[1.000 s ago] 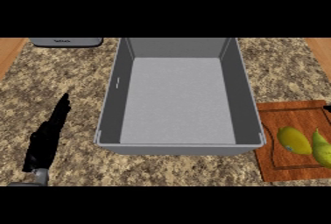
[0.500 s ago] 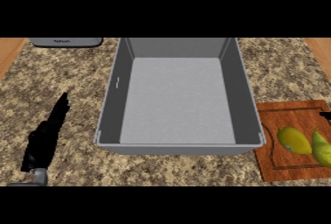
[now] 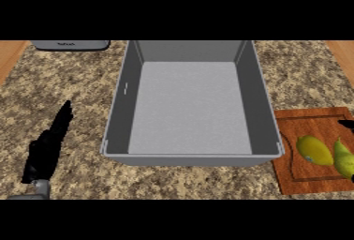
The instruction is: Pick the pear from the cutting board and place it in the cardboard box
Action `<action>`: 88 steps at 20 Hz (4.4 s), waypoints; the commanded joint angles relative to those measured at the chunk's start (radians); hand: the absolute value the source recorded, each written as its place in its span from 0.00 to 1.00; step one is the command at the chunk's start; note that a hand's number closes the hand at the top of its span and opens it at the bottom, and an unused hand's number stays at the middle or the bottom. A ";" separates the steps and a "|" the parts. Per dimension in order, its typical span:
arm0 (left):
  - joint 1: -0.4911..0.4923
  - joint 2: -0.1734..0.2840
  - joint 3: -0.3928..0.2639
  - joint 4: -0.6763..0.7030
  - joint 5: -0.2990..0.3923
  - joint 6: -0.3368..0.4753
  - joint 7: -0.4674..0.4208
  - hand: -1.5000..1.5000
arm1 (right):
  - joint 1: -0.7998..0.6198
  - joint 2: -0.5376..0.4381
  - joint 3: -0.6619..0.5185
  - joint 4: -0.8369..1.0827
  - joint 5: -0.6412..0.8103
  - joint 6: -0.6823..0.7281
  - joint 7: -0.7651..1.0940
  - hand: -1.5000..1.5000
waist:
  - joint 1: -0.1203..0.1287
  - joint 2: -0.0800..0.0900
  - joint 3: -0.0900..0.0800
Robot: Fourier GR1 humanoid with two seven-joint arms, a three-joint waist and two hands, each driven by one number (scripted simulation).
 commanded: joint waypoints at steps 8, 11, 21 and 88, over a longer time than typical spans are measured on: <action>-0.011 -0.056 0.038 0.051 -0.064 -0.030 -0.046 0.50 | -0.017 0.060 -0.049 0.052 0.111 0.015 -0.043 0.00 | 0.001 0.000 0.000; 0.007 -0.056 0.035 -0.034 -0.065 -0.037 0.019 0.50 | 0.045 0.095 -0.013 0.053 0.163 -0.031 -0.088 0.00 | 0.001 0.000 0.000; 0.032 -0.066 0.061 -0.049 -0.052 -0.068 0.012 0.50 | 0.043 0.084 -0.006 0.033 0.271 -0.135 -0.173 1.00 | 0.004 0.001 0.000; -0.041 -0.120 0.050 0.017 -0.133 -0.049 -0.011 0.50 | -1.002 0.741 0.323 0.656 0.230 -0.447 -0.887 0.00 | 0.037 0.009 -0.001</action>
